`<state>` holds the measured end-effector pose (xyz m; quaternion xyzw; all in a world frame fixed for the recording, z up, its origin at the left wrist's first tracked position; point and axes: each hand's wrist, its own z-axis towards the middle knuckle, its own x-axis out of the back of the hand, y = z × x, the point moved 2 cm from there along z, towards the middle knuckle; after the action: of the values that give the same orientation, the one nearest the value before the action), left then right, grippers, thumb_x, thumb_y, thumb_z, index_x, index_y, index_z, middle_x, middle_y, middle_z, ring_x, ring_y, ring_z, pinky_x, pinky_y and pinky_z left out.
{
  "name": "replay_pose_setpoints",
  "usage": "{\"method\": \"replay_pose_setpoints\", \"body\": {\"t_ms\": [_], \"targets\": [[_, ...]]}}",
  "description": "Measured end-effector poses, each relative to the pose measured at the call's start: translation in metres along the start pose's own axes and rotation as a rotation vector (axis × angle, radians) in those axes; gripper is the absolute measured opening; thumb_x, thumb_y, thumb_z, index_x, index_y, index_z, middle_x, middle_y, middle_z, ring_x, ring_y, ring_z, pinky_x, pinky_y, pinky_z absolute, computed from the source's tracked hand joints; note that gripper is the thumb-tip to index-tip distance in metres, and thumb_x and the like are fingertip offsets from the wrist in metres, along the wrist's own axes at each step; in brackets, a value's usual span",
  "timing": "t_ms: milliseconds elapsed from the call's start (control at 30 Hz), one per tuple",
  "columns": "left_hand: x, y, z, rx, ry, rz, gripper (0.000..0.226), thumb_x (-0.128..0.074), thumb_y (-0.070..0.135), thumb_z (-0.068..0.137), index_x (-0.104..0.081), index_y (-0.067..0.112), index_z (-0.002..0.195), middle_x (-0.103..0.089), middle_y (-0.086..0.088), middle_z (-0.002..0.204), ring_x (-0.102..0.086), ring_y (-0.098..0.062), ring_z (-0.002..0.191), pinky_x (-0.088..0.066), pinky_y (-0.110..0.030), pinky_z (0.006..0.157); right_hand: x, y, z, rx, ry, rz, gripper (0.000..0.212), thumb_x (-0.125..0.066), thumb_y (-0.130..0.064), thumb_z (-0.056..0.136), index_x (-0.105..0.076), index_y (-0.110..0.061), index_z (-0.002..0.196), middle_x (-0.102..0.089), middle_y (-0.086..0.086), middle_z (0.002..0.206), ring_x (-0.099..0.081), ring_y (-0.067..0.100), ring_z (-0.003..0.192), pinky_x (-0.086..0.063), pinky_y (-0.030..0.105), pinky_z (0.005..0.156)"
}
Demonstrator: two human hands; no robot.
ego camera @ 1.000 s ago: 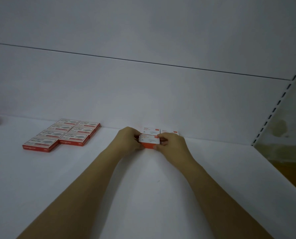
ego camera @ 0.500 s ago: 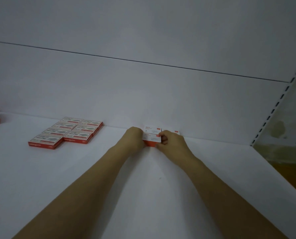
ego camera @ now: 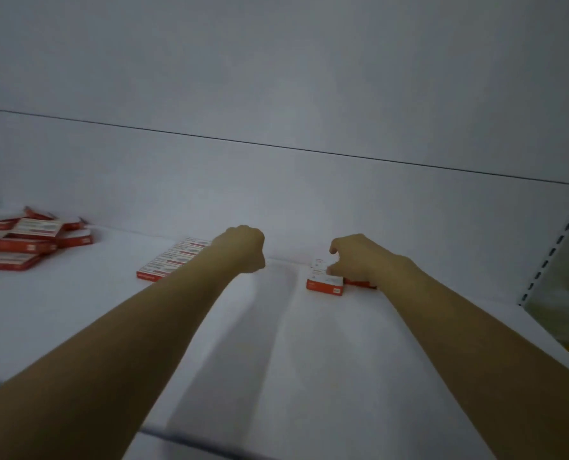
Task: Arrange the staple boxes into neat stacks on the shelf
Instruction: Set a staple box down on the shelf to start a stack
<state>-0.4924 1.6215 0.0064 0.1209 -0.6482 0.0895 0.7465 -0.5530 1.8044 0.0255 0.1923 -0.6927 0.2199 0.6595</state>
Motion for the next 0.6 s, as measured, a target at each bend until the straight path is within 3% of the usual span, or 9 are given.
{"method": "replay_pose_setpoints", "body": {"t_ms": [200, 333, 500, 600], "targets": [[0.031, -0.052, -0.031, 0.103, 0.041, 0.090, 0.011, -0.054, 0.018, 0.087, -0.046, 0.013, 0.082, -0.050, -0.007, 0.090, -0.053, -0.026, 0.093, -0.042, -0.031, 0.072, 0.016, -0.051, 0.020, 0.111, -0.020, -0.085, 0.043, -0.056, -0.032, 0.091, -0.054, -0.004, 0.124, -0.054, 0.013, 0.127, -0.052, 0.027, 0.114, -0.045, 0.033, 0.094], [0.047, -0.097, -0.057, 0.211, 0.056, 0.115, 0.019, -0.055, 0.021, 0.088, -0.057, 0.006, 0.099, -0.051, -0.006, 0.090, -0.053, -0.024, 0.087, -0.042, -0.030, 0.070, 0.023, -0.115, 0.031, 0.267, 0.017, -0.093, 0.041, -0.054, -0.036, 0.090, -0.057, -0.005, 0.117, -0.058, 0.012, 0.121, -0.054, 0.028, 0.110, -0.046, 0.032, 0.089], [0.065, -0.161, -0.096, 0.363, 0.064, 0.096, 0.030, -0.057, 0.027, 0.089, -0.058, 0.006, 0.111, -0.060, -0.011, 0.108, -0.057, -0.028, 0.099, -0.047, -0.035, 0.082, 0.024, -0.198, 0.033, 0.445, 0.032, -0.076, 0.043, -0.051, -0.039, 0.092, -0.056, -0.005, 0.117, -0.057, 0.013, 0.120, -0.054, 0.027, 0.108, -0.045, 0.033, 0.086], [0.069, -0.200, -0.122, 0.430, 0.059, 0.092, 0.030, -0.056, 0.028, 0.089, -0.058, 0.005, 0.109, -0.062, -0.012, 0.107, -0.056, -0.027, 0.093, -0.047, -0.034, 0.082, 0.021, -0.242, 0.029, 0.515, 0.028, -0.057, 0.043, -0.050, -0.039, 0.093, -0.056, -0.004, 0.118, -0.057, 0.012, 0.119, -0.055, 0.027, 0.107, -0.046, 0.034, 0.087]]}}
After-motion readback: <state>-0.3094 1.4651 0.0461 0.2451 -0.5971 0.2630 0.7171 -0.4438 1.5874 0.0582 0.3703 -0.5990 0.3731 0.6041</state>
